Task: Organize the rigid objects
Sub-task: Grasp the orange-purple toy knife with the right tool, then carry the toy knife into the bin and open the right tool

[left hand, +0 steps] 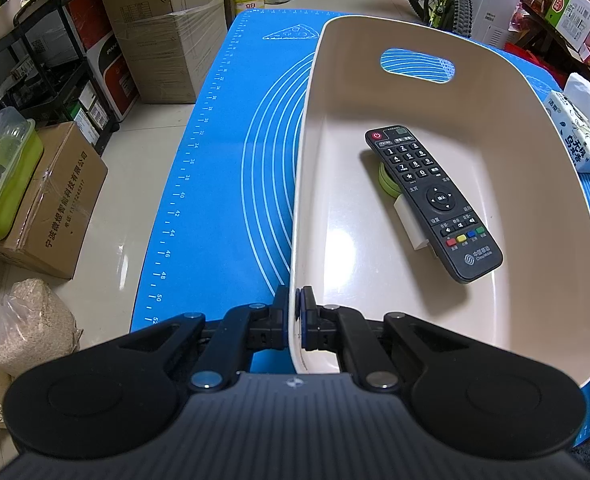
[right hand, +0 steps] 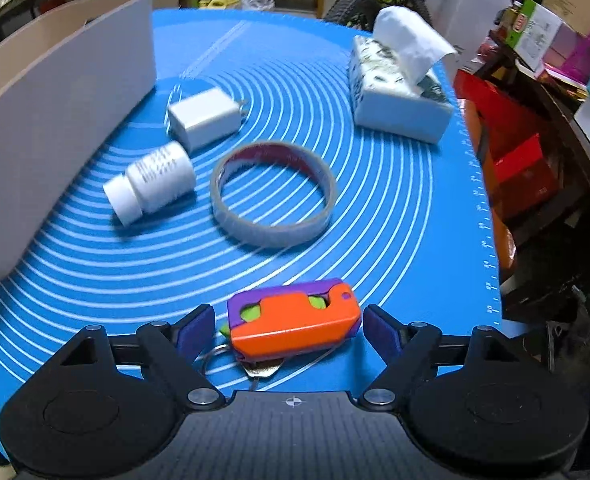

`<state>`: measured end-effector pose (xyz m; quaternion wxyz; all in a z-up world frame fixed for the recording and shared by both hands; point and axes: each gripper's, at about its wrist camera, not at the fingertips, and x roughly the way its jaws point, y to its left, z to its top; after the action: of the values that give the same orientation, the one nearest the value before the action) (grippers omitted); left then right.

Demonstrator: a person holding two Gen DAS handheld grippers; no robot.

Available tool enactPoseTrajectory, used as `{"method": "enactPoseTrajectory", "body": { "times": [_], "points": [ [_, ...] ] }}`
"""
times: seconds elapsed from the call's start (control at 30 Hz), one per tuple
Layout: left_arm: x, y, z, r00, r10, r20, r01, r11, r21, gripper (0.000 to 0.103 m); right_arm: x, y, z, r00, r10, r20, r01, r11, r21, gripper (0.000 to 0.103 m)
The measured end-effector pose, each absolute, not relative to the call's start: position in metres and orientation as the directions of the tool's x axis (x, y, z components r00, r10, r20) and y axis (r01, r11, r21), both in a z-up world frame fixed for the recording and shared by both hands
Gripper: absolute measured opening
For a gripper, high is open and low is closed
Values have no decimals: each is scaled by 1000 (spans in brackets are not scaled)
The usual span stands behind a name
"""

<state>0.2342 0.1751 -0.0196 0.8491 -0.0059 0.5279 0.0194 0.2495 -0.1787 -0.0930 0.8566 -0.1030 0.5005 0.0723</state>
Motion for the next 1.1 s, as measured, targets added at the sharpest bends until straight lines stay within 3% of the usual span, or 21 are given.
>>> {"method": "enactPoseTrajectory", "body": {
  "times": [0.2,0.27,0.6,1.1],
  "points": [
    [234,175,-20,442,27,-897,-40,999,11,7,250,-183,-96,505,50,-862,-248,965,-90,84],
    [234,175,-20,442,28,-897,-40,999,11,7,249,-187,-96,500,85,-862,-248,968,-49,77],
    [234,175,-19,442,28,-897,-38,999,13,7,236,-187,-90,563,71,-824,-194,980,-48,76],
    [234,175,-20,442,28,-897,-38,999,12,7,251,-122,19,777,168,-607,-291,951,-109,76]
  ]
}}
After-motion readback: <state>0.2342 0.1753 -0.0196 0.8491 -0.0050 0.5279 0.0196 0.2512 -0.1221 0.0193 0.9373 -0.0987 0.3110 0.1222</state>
